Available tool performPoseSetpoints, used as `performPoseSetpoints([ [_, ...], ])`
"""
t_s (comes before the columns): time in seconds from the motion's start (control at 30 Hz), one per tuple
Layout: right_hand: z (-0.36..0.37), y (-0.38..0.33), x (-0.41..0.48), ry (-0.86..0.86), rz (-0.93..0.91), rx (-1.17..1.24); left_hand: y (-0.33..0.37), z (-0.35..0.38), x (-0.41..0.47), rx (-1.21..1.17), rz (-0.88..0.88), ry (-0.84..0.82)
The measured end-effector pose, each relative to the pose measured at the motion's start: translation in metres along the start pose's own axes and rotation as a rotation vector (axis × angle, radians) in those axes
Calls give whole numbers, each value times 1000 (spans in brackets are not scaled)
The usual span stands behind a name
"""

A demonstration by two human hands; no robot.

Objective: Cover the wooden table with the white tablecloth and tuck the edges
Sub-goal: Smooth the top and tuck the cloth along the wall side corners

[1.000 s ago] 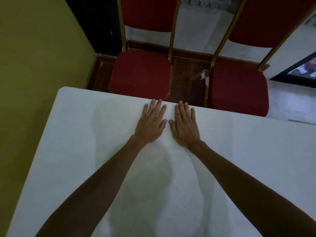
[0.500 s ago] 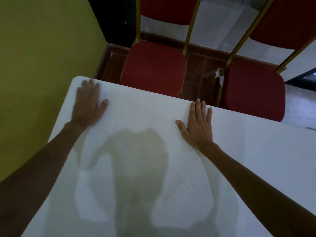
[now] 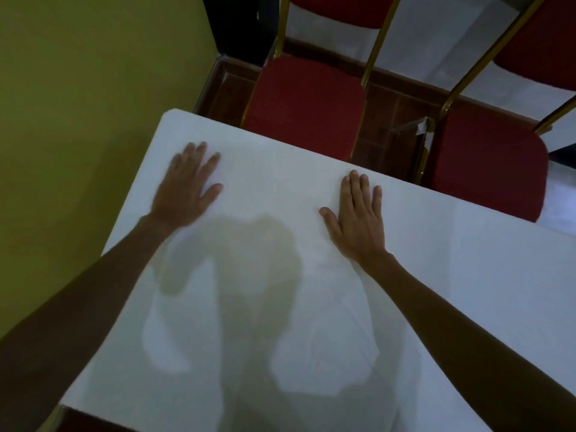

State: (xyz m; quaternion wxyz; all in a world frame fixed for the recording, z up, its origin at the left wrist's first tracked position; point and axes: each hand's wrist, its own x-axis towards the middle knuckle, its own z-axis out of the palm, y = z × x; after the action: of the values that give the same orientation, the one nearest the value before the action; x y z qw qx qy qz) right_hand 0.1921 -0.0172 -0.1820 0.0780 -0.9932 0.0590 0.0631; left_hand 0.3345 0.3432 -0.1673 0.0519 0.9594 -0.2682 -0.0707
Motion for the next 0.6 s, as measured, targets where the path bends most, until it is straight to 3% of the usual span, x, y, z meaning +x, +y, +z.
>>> performPoseSetpoints([
  [0.1,1,-8,-11,-6,56,33,-25,-1,-32,-32,-393,23],
  [0.13,2,-14,-16,0,75,50,-10,2,-36,-26,-442,22],
  [0.17,3,-22,-21,10,94,70,14,8,-40,-11,-396,44],
  [0.3,9,-44,-50,58,231,192,162,33,-55,-86,100,135],
  [0.43,22,-33,-107,112,339,189,263,48,-88,-172,188,44],
  [0.6,33,-26,-176,142,351,173,268,57,-121,-103,259,-5],
])
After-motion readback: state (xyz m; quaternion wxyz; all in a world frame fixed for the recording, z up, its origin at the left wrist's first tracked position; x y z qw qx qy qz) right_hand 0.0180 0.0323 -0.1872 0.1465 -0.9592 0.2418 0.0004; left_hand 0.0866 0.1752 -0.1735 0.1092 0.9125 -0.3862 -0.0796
